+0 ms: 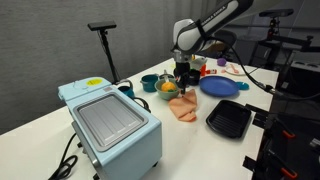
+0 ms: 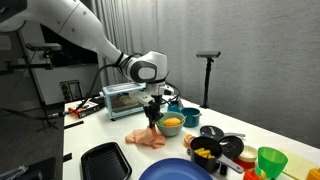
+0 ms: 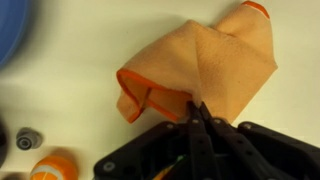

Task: Unfold the cloth

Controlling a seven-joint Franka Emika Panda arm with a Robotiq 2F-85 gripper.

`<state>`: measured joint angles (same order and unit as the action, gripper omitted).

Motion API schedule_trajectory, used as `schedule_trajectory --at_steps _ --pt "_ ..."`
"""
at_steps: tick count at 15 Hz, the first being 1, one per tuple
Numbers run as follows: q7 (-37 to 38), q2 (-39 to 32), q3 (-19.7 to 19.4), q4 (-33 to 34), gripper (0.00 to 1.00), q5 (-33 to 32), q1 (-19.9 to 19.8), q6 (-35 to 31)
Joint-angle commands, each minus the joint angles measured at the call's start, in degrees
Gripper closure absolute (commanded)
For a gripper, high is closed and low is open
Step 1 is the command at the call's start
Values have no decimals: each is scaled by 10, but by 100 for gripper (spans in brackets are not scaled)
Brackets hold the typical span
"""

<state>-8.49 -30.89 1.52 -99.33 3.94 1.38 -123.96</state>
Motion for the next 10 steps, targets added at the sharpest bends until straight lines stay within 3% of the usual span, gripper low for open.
schedule_trajectory --at_steps 1,3,10 --pt "-8 -6 28 35 99 13 -2 7" --pt "-32 18 54 34 99 38 -8 -16" --pt "-75 118 98 -17 99 106 -10 -203"
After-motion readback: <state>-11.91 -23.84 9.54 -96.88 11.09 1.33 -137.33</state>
